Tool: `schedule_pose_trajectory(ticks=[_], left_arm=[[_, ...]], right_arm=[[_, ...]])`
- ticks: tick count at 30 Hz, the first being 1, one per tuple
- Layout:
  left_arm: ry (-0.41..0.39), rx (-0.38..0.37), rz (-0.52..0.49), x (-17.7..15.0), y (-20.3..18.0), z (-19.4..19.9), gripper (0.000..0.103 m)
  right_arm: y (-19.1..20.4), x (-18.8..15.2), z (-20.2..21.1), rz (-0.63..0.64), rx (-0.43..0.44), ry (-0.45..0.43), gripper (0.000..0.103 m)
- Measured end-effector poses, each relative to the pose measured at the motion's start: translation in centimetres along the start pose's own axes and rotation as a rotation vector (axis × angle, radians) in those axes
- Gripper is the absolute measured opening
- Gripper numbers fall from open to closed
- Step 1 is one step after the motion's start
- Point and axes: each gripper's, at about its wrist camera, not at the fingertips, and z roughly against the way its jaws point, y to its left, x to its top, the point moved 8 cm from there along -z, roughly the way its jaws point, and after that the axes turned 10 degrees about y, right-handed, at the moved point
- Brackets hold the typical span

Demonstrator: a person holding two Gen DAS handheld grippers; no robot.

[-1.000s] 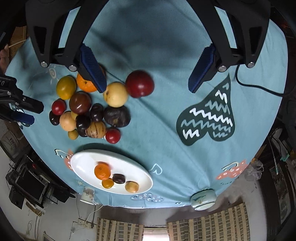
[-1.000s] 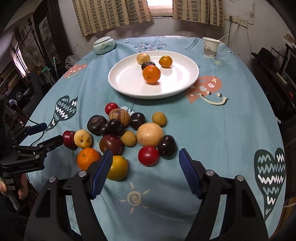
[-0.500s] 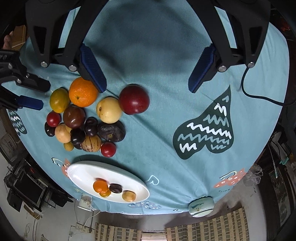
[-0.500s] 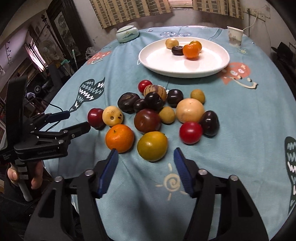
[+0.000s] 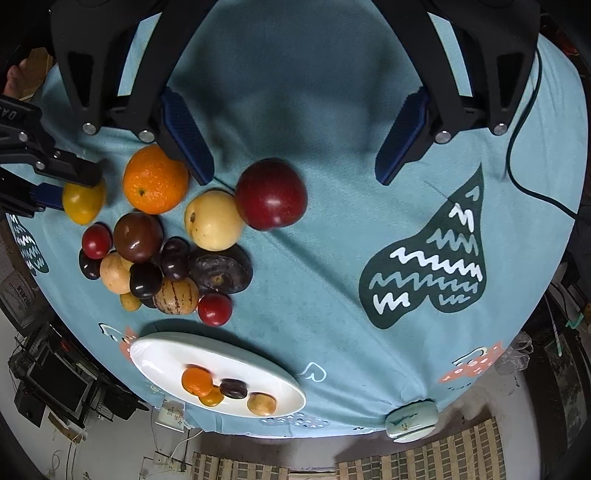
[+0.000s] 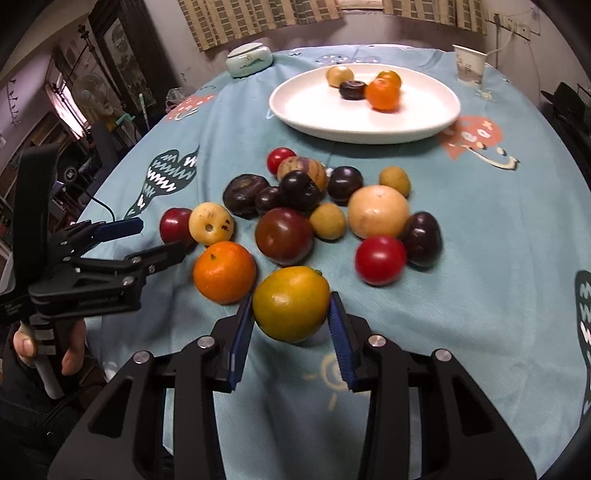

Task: Organize fruits
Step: 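Grasp a yellow-green citrus with the right tool while the left tool grasps a red apple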

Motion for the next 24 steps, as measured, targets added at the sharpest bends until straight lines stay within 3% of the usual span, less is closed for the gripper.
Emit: schedule_pose_trajectory(ticks=[5,7,9,17,24], left_arm=[[0.016,-0.038,-0.014,0.3,-0.7,-1.4,0.062],[0.003,-0.035,-0.017,0.3,-0.9,-1.3,0.039],[-0.004,-0.076,-0.002,0.3,-0.9,-0.7,0.039],[-0.055,-0.128,0.024,0.8,-0.7,2.5,0.039],[-0.079,-0.128,0.006,1.0,-1.1,4.1,0.039]], right_arm=[[-0.7,-0.3,0.2,-0.037,0.006,0.006,0.041],[-0.7,-0.3,0.5,-0.037,0.007,-0.001,0.041],[-0.6,-0.3,0.6,-0.035,0.008,-0.006,0.041],[-0.3,0.1,1.6,-0.034,0.016,-0.033,0.041],[-0.3,0.3,2.7,-0.039,0.009,-0.061,0.041]])
